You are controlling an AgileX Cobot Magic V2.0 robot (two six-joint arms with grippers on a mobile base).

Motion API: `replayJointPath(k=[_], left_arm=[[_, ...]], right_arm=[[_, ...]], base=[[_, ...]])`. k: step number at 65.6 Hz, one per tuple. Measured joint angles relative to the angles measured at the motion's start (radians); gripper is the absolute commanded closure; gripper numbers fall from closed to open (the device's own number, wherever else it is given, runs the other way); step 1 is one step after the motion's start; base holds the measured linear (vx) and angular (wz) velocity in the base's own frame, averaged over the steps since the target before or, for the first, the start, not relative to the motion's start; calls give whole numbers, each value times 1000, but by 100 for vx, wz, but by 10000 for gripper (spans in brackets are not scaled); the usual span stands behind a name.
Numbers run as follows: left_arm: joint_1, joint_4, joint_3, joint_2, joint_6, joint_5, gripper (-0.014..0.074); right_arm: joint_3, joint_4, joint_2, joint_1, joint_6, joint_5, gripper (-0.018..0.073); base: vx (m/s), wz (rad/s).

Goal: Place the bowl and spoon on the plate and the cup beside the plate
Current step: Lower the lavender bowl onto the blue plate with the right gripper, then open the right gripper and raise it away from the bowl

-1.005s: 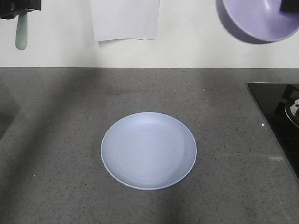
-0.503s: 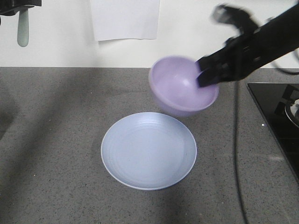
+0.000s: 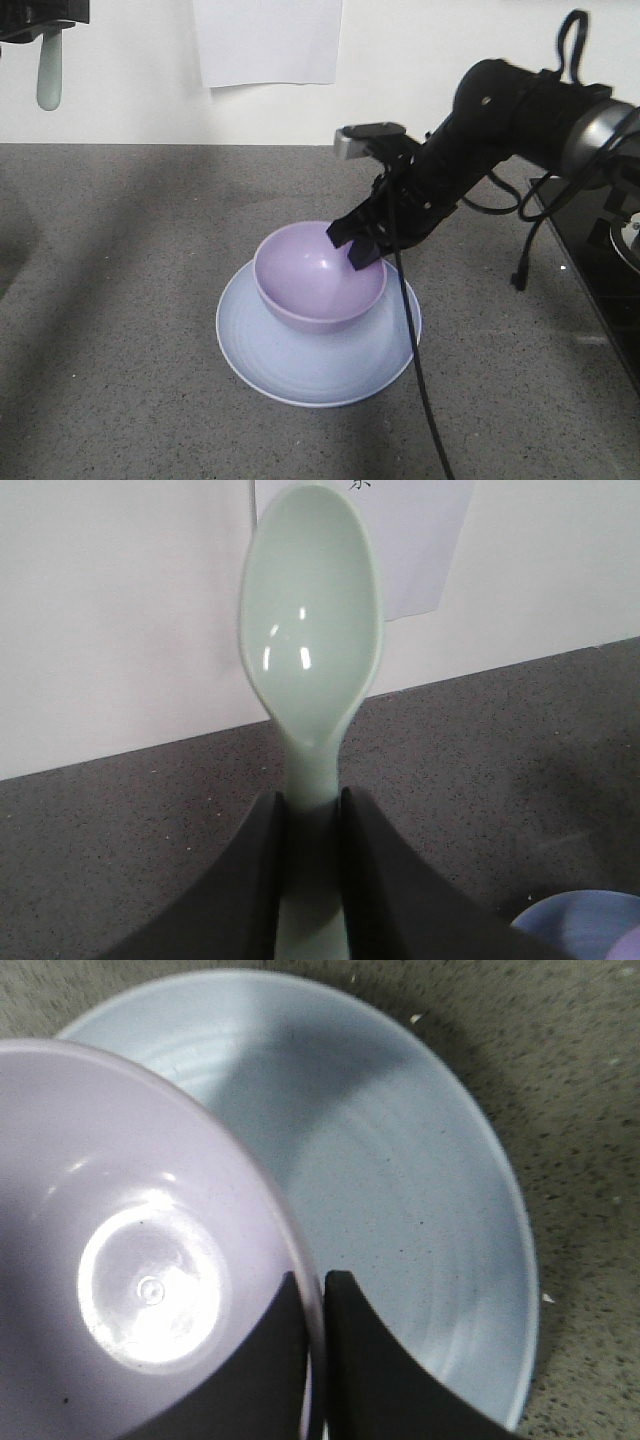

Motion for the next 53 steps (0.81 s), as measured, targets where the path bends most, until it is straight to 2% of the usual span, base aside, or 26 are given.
replayJointPath(k=[20, 44, 53], left_arm=[[0, -1, 0, 0, 0, -1, 603], [0, -1, 0, 0, 0, -1, 603], [0, -1, 0, 0, 0, -1, 603]], right_arm=[[0, -31, 63, 26, -5, 15, 512], [0, -37, 63, 26, -7, 5, 273], [0, -39, 63, 26, -8, 4, 225]], base=[[0, 0], [0, 0], [0, 0]])
